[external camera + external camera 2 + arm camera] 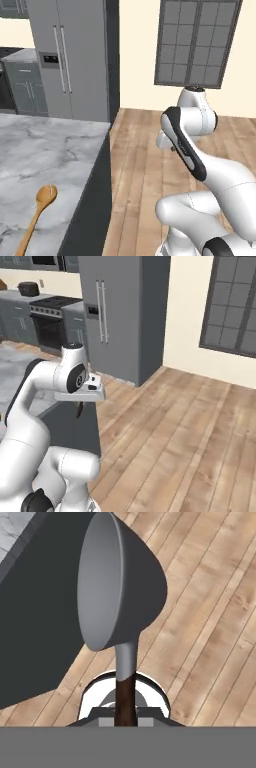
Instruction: Pick up the metallic utensils from the counter and place them in the open drawer. Make sure not to pick up any wooden utensils.
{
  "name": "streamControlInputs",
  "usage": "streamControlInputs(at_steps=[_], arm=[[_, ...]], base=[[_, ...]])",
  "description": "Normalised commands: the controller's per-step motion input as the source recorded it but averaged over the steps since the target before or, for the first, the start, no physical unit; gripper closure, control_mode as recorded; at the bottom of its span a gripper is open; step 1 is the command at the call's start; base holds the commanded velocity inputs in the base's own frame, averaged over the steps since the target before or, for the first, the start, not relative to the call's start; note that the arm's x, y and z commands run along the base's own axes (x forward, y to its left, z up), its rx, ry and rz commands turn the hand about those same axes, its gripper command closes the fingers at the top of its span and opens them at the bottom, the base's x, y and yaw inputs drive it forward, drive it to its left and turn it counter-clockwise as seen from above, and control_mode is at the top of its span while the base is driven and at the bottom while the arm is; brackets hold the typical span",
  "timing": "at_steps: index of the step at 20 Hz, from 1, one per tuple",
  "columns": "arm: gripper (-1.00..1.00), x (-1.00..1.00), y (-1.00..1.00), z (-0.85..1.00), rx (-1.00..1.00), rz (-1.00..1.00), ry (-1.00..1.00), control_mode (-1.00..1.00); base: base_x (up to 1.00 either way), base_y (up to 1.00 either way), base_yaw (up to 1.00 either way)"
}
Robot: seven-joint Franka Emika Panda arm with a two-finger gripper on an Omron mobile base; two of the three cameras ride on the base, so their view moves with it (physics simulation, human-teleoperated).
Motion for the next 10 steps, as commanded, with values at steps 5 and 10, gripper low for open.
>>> streamControlInputs(at_steps=[5, 10], arm=[[1.00, 0.00, 0.00, 0.00, 0.00, 0.00, 0.00, 1.00], [1.00, 0.00, 0.00, 0.00, 0.00, 0.00, 0.00, 1.00]], base=[[1.00, -0.83, 0.48], [1.00, -0.76, 0.54]])
